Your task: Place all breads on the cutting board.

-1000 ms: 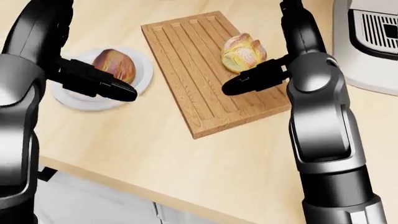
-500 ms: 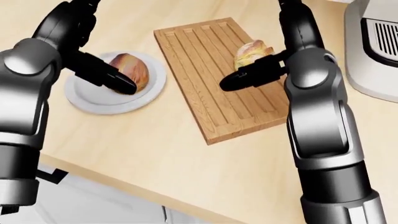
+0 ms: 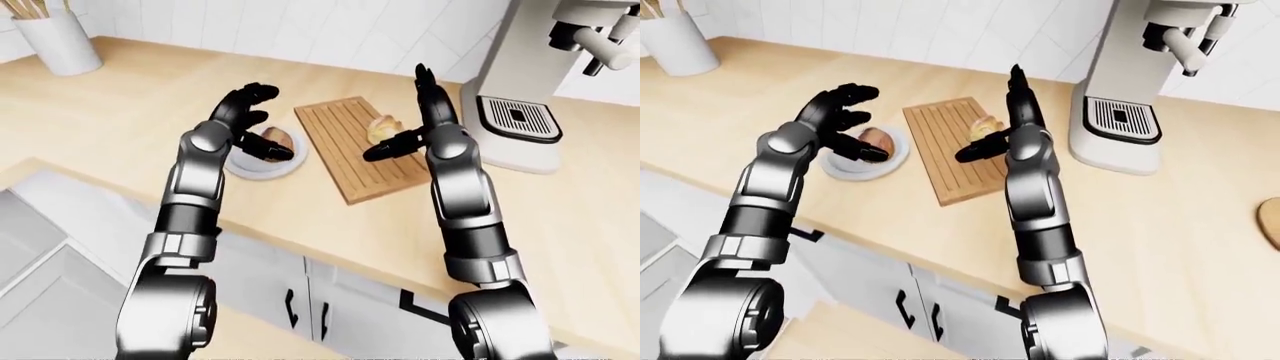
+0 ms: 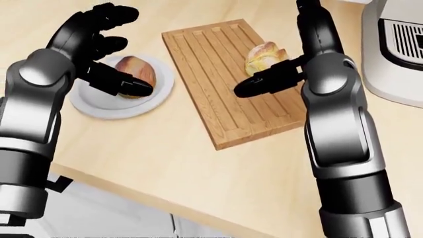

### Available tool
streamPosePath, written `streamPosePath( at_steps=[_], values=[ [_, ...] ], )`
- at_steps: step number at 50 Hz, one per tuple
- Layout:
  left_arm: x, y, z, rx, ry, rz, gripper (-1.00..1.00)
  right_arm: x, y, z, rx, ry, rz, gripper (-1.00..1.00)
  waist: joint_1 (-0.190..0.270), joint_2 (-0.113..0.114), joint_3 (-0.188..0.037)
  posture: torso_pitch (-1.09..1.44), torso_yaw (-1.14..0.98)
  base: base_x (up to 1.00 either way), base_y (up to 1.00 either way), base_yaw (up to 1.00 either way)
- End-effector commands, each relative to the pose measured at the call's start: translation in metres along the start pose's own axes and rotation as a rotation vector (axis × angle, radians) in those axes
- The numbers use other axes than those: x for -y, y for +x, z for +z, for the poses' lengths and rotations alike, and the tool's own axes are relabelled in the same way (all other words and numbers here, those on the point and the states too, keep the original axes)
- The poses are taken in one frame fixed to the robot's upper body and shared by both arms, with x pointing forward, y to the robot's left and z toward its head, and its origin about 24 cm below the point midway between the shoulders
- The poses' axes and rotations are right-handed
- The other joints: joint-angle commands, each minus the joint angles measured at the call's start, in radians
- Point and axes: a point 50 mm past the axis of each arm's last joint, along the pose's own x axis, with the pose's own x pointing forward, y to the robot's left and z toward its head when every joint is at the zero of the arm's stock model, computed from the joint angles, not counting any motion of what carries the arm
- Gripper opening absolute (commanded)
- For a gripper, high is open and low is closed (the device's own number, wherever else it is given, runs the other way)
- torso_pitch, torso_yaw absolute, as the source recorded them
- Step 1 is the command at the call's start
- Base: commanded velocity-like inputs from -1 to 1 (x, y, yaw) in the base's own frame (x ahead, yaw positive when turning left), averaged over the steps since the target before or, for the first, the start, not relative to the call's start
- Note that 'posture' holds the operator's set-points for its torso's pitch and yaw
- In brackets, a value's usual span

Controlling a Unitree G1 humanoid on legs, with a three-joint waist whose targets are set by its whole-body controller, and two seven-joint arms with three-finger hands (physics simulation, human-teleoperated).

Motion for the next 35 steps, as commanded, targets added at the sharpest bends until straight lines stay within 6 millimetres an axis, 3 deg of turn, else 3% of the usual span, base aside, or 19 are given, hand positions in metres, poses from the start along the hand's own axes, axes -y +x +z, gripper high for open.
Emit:
streamPosePath(
  at_steps=[1,18,25,35],
  values=[
    [-0.012,-0.003,0.026,0.101,0.023,0.044,0.48,0.01,-0.002,0.022,0.094,0.003,-0.045,1.0,0.0,0.002,-0.032,0.0,0.0,0.0,0.0,0.0],
    [-0.006,0.0,0.014,0.072,0.038,0.026,0.33,0.01,-0.002,0.021,0.093,0.003,-0.047,1.0,-0.001,0.004,-0.039,0.0,0.0,0.0,0.0,0.0],
    [-0.007,0.0,0.014,0.073,0.047,0.034,-0.07,0.008,-0.001,0.02,0.092,0.001,-0.045,1.0,-0.002,0.005,-0.043,0.0,0.0,0.0,0.0,0.0],
    [-0.01,-0.001,0.017,0.094,0.052,0.058,-0.34,0.007,-0.001,0.019,0.092,0.001,-0.044,1.0,-0.004,0.007,-0.045,0.0,0.0,0.0,0.0,0.0]
  ],
)
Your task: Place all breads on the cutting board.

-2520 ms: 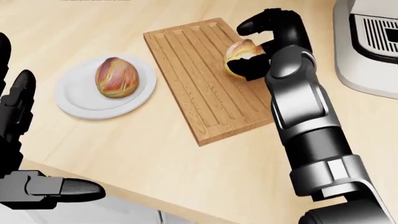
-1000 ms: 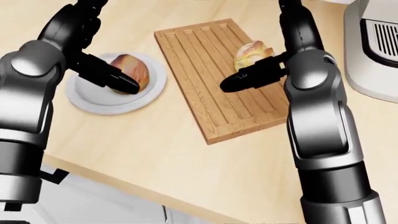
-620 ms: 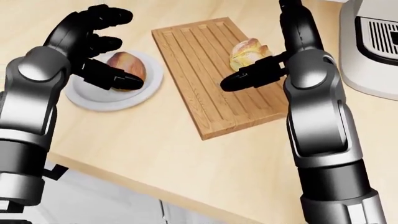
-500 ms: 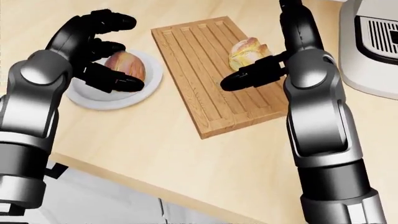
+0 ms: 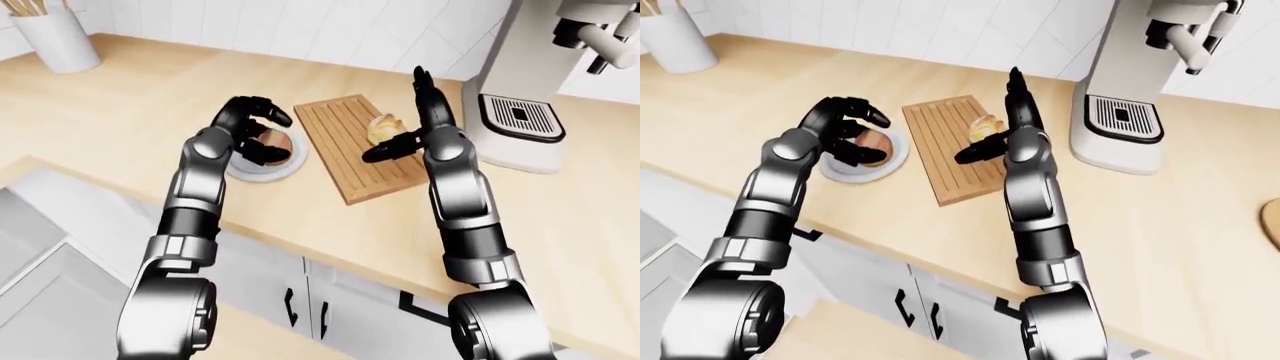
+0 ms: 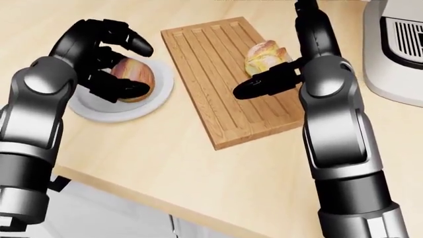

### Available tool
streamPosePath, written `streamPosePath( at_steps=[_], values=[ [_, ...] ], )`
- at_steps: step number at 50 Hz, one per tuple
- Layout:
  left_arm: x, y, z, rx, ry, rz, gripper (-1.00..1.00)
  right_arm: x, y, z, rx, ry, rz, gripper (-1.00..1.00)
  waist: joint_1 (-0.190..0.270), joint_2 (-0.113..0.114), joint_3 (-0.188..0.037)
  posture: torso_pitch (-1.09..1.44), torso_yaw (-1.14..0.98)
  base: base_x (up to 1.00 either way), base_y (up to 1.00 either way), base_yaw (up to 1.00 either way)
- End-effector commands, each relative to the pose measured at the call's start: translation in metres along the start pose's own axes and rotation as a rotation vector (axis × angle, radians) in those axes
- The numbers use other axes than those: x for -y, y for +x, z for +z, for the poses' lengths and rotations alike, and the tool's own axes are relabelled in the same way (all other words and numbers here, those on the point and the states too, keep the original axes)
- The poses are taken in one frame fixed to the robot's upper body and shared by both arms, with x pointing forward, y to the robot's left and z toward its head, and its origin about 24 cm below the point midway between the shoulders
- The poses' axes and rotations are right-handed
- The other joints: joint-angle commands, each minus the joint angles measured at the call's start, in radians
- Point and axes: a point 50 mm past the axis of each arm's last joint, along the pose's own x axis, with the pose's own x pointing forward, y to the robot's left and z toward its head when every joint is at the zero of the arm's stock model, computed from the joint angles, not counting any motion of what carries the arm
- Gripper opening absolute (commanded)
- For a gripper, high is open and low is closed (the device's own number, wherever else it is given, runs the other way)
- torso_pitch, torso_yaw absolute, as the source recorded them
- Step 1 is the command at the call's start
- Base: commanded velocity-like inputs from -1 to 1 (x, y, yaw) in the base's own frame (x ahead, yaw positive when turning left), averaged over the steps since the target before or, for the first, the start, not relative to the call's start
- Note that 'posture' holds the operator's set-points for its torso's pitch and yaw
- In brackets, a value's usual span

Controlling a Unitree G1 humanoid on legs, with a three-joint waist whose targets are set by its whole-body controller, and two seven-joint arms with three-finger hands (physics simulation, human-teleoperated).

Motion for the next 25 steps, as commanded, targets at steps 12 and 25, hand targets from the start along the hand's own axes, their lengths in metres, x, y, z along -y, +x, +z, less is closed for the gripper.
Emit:
streamPosePath(
  at_steps=[12,25],
  values=[
    [-0.027,-0.01,0.07,0.174,0.012,0.095,-0.63,0.015,-0.004,0.026,0.099,0.006,-0.049,1.0,-0.001,-0.002,-0.021,0.0,0.0,0.0,0.0,0.0],
    [0.014,0.006,0.107,0.257,-0.013,0.004,-0.69,0.021,-0.008,0.03,0.106,0.004,-0.054,1.0,0.007,-0.014,-0.017,0.0,0.0,0.0,0.0,0.0]
  ],
)
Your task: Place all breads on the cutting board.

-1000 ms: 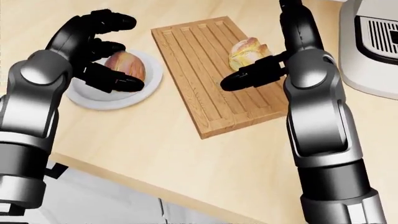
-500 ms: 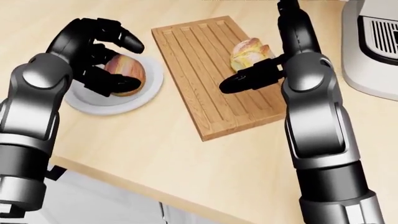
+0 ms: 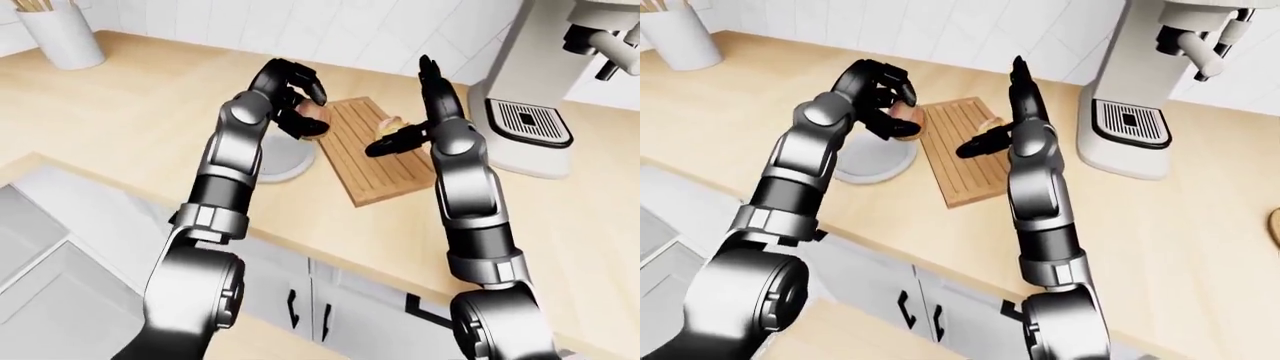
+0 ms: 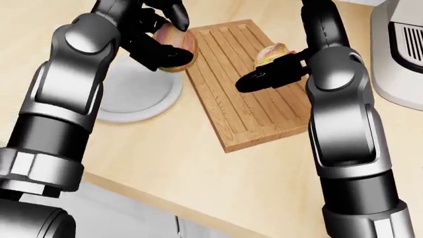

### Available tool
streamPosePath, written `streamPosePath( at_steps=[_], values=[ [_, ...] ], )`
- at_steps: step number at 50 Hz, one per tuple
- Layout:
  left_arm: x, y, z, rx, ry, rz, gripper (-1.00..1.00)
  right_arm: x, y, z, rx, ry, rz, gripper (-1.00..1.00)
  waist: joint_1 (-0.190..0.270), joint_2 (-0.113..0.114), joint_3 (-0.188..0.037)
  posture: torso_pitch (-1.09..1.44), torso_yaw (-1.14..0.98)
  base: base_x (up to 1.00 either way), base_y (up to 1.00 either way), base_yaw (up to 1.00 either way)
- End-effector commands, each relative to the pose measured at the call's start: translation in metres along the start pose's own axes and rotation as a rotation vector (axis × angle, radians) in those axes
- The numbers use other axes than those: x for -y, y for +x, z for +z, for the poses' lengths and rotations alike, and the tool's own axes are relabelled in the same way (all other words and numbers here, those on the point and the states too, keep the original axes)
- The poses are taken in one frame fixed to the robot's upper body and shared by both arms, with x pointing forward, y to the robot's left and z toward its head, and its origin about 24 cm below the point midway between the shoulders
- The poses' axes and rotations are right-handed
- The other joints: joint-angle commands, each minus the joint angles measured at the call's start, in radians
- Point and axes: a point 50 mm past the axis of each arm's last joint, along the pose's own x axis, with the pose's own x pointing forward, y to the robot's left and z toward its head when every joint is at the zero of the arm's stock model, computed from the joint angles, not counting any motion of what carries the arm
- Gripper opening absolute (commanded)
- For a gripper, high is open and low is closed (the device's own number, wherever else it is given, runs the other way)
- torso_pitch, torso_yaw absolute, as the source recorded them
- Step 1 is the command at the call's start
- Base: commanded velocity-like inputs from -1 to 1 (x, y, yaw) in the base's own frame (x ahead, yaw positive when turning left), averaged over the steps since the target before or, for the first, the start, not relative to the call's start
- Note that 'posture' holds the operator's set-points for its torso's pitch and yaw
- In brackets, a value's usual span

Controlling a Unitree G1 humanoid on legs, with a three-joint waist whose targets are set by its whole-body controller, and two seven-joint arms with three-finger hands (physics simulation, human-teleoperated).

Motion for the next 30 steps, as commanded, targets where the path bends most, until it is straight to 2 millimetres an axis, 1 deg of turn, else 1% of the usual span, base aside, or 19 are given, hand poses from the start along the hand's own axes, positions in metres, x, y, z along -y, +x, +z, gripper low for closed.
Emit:
streamPosePath(
  at_steps=[1,3,6,12,17,20,24,30],
  values=[
    [-0.008,-0.001,0.034,0.137,0.017,0.047,-0.69,0.011,-0.002,0.017,0.078,-0.001,-0.046,1.0,0.0,0.0,-0.034,0.0,0.0,0.0,0.0,0.0],
    [-0.002,0.002,0.035,0.142,0.017,0.032,-0.7,0.012,-0.002,0.018,0.078,-0.001,-0.046,1.0,0.0,-0.002,-0.035,0.0,0.0,0.0,0.0,0.0],
    [0.003,0.005,0.042,0.151,0.008,0.023,-0.7,0.012,-0.003,0.02,0.079,0.0,-0.045,1.0,0.0,-0.005,-0.035,0.0,0.0,0.0,0.0,0.0],
    [0.015,0.011,0.049,0.164,0.008,-0.007,-0.7,0.01,-0.003,0.02,0.08,-0.002,-0.041,1.0,-0.001,-0.007,-0.034,0.0,0.0,0.0,0.0,0.0],
    [0.023,0.014,0.052,0.17,0.004,-0.024,-0.69,0.007,-0.002,0.019,0.08,-0.001,-0.036,1.0,0.0,-0.009,-0.036,0.0,0.0,0.0,0.0,0.0],
    [0.031,0.016,0.059,0.18,0.013,-0.039,-0.69,0.006,-0.001,0.019,0.081,-0.001,-0.034,1.0,0.0,-0.01,-0.037,0.0,0.0,0.0,0.0,0.0],
    [0.041,0.018,0.055,0.174,0.016,-0.059,-0.69,0.006,-0.001,0.018,0.079,0.0,-0.034,1.0,0.001,-0.012,-0.037,0.0,0.0,0.0,0.0,0.0],
    [0.046,0.019,0.052,0.17,0.023,-0.06,-0.67,0.006,-0.001,0.017,0.078,0.001,-0.032,1.0,0.0,-0.013,-0.04,0.0,0.0,0.0,0.0,0.0]
  ],
)
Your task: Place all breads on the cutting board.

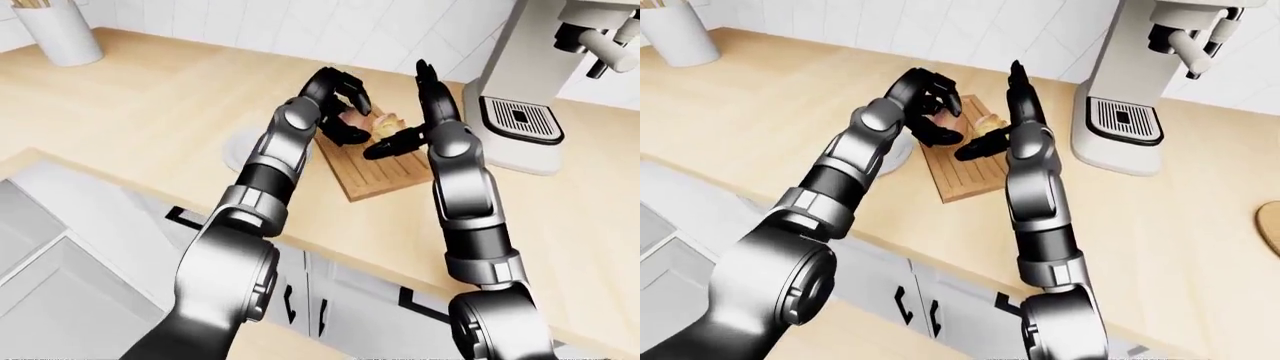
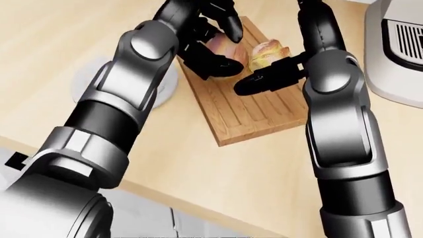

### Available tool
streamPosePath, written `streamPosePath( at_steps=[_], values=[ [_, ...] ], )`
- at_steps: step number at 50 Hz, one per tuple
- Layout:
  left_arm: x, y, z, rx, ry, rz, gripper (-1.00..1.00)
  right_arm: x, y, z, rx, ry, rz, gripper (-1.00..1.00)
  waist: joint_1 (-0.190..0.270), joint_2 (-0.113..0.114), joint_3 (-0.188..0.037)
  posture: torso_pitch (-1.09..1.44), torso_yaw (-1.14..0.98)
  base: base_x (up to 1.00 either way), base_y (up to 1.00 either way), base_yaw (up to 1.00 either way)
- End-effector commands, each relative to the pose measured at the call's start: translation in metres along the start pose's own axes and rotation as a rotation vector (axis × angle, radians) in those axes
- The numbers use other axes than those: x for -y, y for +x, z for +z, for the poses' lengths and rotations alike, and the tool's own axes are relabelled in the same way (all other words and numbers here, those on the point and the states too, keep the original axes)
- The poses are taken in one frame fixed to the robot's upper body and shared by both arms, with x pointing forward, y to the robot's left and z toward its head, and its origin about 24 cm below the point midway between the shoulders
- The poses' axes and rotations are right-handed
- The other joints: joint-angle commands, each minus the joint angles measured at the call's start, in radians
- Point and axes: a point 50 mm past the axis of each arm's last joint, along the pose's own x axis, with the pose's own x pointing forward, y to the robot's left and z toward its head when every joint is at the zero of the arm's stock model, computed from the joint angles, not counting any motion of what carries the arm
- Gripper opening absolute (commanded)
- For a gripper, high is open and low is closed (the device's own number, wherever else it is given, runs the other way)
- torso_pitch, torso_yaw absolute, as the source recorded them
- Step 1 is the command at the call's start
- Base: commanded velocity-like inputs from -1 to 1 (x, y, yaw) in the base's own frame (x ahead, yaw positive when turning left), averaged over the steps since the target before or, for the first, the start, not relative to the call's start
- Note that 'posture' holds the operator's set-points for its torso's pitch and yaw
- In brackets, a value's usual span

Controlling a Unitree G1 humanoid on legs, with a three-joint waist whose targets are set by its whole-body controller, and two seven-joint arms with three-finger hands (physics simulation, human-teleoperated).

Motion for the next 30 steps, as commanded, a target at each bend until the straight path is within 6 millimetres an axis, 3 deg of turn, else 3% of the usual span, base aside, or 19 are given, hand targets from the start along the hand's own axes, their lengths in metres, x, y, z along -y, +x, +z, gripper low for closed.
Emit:
streamPosePath(
  at_steps=[1,3,7,9,14,22,30],
  values=[
    [-0.014,-0.002,0.032,0.127,0.025,0.057,-0.67,0.01,-0.002,0.02,0.09,0.001,-0.042,1.0,0.001,-0.004,-0.036,0.0,0.0,0.0,0.0,0.0],
    [-0.013,-0.002,0.03,0.121,0.032,0.063,-0.65,0.009,-0.003,0.021,0.092,-0.001,-0.041,1.0,0.0,-0.004,-0.037,0.0,0.0,0.0,0.0,0.0],
    [-0.01,-0.001,0.03,0.12,0.037,0.059,-0.26,0.008,-0.003,0.02,0.09,0.001,-0.039,1.0,0.0,-0.003,-0.038,0.0,0.0,0.0,0.0,0.0],
    [-0.008,-0.001,0.029,0.12,0.038,0.055,-0.22,0.008,-0.003,0.019,0.089,0.001,-0.038,1.0,0.0,-0.003,-0.038,0.0,0.0,0.0,0.0,0.0],
    [-0.007,-0.001,0.031,0.119,0.043,0.051,0.15,0.007,-0.003,0.017,0.089,0.002,-0.037,1.0,0.0,-0.003,-0.039,0.0,0.0,0.0,0.0,0.0],
    [-0.005,-0.001,0.03,0.116,0.057,0.048,0.2,0.008,-0.001,0.016,0.087,0.002,-0.038,1.0,0.0,-0.003,-0.041,0.0,0.0,0.0,0.0,0.0],
    [-0.031,-0.014,0.038,0.143,0.062,0.093,0.2,0.024,-0.012,0.024,0.099,0.003,-0.053,1.0,-0.002,0.0,-0.037,0.0,0.0,0.0,0.0,0.0]
  ],
)
